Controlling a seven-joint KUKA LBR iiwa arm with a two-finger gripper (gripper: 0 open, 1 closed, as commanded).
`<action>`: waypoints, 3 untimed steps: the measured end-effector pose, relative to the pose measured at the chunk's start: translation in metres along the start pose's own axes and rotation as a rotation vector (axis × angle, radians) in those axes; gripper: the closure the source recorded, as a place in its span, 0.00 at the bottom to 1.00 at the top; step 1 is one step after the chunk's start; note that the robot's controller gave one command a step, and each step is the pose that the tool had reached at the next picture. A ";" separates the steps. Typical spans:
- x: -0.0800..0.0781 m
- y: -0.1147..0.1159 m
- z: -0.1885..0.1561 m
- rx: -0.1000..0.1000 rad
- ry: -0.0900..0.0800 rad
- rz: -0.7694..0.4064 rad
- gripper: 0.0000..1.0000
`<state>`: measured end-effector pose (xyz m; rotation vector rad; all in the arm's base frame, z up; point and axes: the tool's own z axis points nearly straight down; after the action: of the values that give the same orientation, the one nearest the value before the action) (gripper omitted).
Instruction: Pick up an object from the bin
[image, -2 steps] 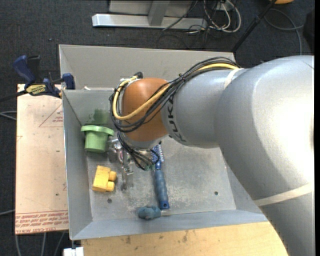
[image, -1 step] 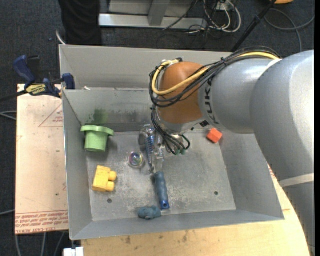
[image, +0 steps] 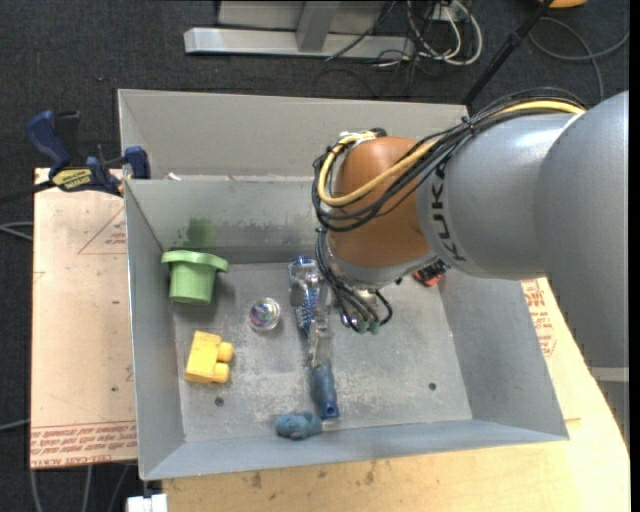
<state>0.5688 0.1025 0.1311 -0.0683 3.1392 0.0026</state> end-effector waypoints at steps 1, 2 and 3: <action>0.028 0.072 -0.036 -0.002 -0.003 -0.287 0.00; -0.010 0.131 0.064 -0.001 0.002 -0.470 0.00; -0.011 0.129 0.061 0.000 -0.001 -0.467 1.00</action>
Offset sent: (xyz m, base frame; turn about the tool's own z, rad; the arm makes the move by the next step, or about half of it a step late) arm -0.0309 0.0670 0.0353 -0.2837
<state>0.5746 0.2323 0.0704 -0.7922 3.0365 0.0025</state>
